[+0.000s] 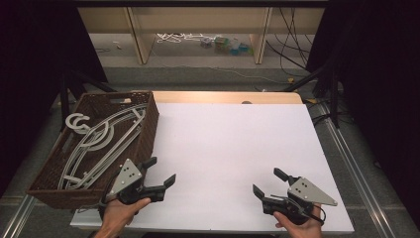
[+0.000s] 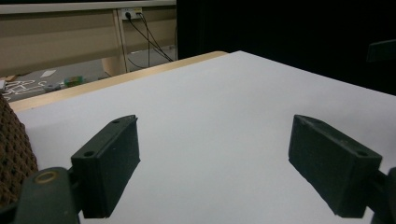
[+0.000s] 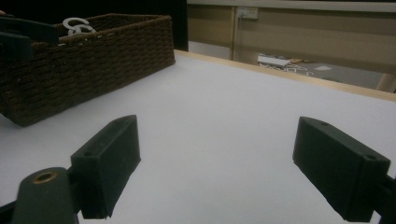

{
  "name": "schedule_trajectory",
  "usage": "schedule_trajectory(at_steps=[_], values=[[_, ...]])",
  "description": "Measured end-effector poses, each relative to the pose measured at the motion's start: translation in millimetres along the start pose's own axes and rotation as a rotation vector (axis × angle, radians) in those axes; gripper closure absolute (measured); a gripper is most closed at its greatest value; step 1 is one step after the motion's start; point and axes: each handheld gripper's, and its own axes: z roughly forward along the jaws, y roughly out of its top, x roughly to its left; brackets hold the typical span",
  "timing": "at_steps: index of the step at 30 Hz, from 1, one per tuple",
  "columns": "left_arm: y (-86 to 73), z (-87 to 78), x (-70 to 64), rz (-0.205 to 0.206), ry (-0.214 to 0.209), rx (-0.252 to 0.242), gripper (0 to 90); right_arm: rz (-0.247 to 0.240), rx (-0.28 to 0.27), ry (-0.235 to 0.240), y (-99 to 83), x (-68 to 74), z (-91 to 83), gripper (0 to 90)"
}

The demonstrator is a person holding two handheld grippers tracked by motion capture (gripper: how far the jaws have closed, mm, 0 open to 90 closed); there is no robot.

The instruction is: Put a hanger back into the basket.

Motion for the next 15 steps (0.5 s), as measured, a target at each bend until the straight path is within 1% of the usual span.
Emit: schedule_trajectory(at_steps=[1, 4, 5, 8, 9, 10, 11, 12, 13, 14, 15], values=[[-0.5, -0.4, -0.8, 0.003, 0.001, -0.003, 15.9, 0.003, -0.010, -0.004, -0.4, 1.1, 1.3, 15.8], [-1.5, -1.6, -1.9, 0.010, 0.004, -0.012, 15.9, -0.001, -0.001, 0.016, -0.3, 3.7, 2.2, 15.7], [-1.9, -1.8, -1.7, 0.009, 0.002, -0.009, 15.9, -0.002, 0.003, 0.010, -0.2, 4.3, 2.2, 15.8], [-3.2, -2.0, -0.3, -0.014, 0.000, -0.002, 15.9, 0.002, -0.004, 0.013, -0.6, 5.0, 3.1, 15.8], [-3.5, -1.5, -0.4, -0.013, 0.001, -0.002, 15.9, -0.001, 0.008, 0.011, -0.5, 4.7, 2.4, 15.7], [-4.0, -0.1, -0.3, -0.009, -0.008, -0.009, 15.9, -0.001, 0.007, 0.013, -0.6, 4.6, 2.4, 15.8], [-4.0, -0.1, -0.3, -0.009, -0.008, -0.009, 15.9, 0.000, 0.007, 0.012, -0.6, 4.5, 2.6, 15.8], [-3.9, -0.5, -0.8, -0.007, 0.001, 0.004, 15.9, 0.002, 0.003, 0.013, -0.8, 4.2, 2.8, 15.8], [-5.0, 1.5, -0.5, -0.008, -0.011, -0.003, 15.9, 0.006, -0.003, 0.010, -1.1, 4.3, 3.2, 15.8], [-5.0, 1.5, -0.5, -0.008, -0.011, -0.003, 15.9, 0.005, -0.002, 0.012, -1.2, 4.2, 3.4, 15.7], [-4.8, 0.9, -0.9, -0.001, -0.001, 0.006, 15.9, 0.006, -0.005, 0.016, -1.3, 4.1, 3.8, 15.8]])
